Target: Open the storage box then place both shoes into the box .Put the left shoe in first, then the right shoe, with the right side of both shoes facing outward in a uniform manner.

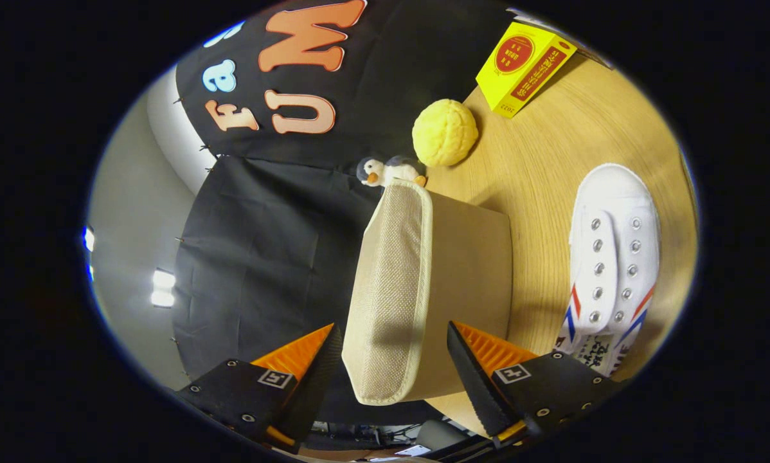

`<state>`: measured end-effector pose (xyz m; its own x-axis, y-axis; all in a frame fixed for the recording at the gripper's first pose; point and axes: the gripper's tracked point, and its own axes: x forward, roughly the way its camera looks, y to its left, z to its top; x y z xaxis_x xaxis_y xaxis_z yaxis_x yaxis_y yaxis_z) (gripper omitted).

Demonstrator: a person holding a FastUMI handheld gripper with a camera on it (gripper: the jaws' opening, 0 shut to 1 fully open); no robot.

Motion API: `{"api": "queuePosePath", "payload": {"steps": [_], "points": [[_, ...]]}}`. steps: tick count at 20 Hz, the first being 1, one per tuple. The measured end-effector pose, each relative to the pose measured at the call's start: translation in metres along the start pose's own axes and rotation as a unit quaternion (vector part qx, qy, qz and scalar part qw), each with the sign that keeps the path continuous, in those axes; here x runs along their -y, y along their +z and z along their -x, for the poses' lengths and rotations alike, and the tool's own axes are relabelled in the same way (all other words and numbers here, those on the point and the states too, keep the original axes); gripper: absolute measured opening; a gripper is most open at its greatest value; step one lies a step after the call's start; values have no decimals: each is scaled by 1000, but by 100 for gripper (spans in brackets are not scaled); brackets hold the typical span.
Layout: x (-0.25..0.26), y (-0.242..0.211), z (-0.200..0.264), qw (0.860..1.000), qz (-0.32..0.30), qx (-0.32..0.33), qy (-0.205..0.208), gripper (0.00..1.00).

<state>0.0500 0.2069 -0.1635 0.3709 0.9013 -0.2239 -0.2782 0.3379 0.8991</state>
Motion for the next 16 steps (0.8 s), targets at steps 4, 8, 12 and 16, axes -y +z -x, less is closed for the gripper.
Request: {"api": "queuePosePath", "payload": {"steps": [4, 8, 12, 16], "points": [[-5, -5, -14, 999, -21, -15, 23, 96], [-9, -8, -11, 999, -18, -7, 30, 84], [-33, 6, 9, 999, -20, 24, 44, 32], [-48, 18, 18, 998, -1, 57, 19, 1]]}}
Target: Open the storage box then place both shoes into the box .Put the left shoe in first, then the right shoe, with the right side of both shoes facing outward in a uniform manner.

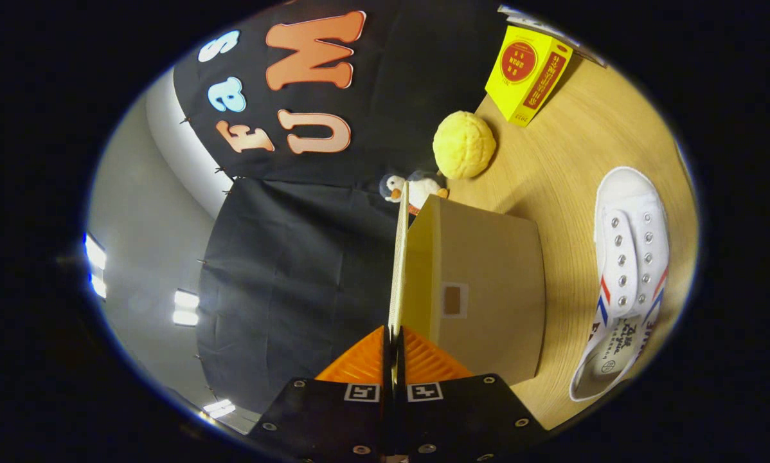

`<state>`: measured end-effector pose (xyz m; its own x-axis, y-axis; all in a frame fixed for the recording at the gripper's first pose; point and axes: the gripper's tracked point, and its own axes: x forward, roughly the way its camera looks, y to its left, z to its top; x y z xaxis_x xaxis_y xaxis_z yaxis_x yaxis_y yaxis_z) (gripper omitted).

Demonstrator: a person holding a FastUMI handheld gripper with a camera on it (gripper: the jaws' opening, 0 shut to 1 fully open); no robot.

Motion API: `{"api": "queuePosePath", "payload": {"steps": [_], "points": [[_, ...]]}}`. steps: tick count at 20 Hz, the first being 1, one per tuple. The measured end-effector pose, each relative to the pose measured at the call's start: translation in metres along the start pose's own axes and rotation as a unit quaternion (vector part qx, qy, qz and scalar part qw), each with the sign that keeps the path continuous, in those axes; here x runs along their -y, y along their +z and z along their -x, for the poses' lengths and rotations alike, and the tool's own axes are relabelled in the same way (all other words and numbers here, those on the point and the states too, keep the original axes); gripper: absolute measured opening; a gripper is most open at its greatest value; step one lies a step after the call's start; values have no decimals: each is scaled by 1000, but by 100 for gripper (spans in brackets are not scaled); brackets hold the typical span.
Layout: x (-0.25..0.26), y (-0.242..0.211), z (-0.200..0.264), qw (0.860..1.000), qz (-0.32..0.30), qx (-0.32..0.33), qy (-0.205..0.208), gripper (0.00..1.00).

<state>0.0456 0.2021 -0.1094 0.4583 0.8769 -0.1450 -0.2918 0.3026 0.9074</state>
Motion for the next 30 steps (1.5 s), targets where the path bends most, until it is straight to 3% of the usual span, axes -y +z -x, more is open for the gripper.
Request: {"api": "queuePosePath", "payload": {"steps": [7, 16, 20, 24, 26, 27, 29, 30], "points": [[-88, -2, -21, 999, 48, 16, 16, 2], [-177, -33, -105, 995, 95, 5, 15, 3], [-196, -58, -157, 994, 110, -7, 6, 3], [-196, -81, -203, 992, 125, -22, -13, 11], [-192, -86, -223, 991, 130, -21, -25, 31], [-188, -87, -231, 990, 132, -21, -35, 59], [-173, -87, -240, 987, 147, -17, -64, 87], [-166, -87, -242, 985, 156, -15, -77, 96]]}}
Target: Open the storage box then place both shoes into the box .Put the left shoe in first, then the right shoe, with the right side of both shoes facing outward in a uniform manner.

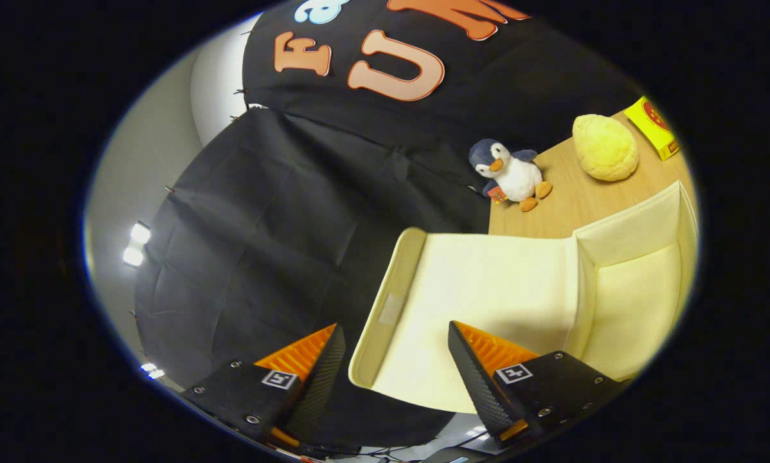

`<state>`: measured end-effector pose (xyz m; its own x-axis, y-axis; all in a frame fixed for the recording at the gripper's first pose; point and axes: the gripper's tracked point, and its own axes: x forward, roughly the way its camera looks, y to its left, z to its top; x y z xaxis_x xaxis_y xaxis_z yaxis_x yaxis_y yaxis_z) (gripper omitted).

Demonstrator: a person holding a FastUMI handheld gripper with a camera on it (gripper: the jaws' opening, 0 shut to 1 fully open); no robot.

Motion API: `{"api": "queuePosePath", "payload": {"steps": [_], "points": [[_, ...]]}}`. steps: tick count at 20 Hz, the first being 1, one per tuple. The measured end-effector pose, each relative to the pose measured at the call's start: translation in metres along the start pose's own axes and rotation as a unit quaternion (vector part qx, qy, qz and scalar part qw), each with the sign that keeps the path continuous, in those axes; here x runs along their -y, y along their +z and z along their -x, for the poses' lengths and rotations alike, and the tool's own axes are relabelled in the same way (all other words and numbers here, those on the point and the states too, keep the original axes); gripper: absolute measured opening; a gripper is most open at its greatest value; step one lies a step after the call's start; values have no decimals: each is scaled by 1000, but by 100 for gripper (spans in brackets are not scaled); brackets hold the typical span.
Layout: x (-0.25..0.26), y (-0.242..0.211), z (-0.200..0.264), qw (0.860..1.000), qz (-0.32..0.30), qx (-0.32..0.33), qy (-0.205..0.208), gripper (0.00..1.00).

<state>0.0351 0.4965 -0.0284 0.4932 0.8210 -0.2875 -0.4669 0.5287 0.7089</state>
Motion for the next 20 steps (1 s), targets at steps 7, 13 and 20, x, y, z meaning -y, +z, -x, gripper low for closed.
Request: {"api": "queuePosePath", "payload": {"steps": [7, 13, 20], "points": [[58, 23, 33, 991, 83, 45, -96, 97], [132, 58, 101, 970, 120, 101, -188, 98], [211, 81, 194, 939, 123, 151, -284, 98]]}}
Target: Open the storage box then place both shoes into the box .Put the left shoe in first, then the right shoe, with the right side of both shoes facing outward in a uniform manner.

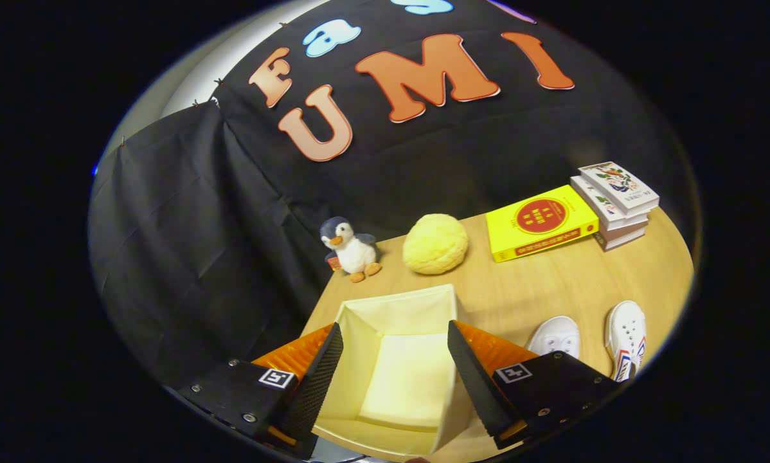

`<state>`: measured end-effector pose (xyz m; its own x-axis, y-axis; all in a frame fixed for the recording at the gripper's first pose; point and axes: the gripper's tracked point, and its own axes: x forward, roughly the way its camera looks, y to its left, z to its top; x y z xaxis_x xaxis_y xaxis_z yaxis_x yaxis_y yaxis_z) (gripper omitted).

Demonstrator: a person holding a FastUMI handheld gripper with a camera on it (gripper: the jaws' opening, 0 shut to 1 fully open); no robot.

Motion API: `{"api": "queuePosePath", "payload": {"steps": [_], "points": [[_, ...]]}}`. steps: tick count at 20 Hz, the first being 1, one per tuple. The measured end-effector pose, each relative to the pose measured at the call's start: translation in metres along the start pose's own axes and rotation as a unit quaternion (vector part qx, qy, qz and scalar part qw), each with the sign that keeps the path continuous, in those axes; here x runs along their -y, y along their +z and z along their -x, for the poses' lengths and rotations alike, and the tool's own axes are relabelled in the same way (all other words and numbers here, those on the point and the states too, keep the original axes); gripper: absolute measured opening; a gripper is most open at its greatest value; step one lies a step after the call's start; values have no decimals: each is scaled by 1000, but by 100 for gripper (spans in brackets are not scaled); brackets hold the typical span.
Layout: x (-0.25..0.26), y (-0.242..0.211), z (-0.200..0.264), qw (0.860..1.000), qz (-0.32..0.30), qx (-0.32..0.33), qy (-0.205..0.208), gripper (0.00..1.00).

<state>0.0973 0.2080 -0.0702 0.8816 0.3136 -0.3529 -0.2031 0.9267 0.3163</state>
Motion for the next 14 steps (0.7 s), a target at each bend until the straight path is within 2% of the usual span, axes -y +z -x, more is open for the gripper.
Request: {"api": "queuePosePath", "payload": {"steps": [5, 14], "points": [[82, -2, 19, 997, -2, 21, -78, 98], [198, -57, 26, 980, 14, 6, -197, 98]]}}
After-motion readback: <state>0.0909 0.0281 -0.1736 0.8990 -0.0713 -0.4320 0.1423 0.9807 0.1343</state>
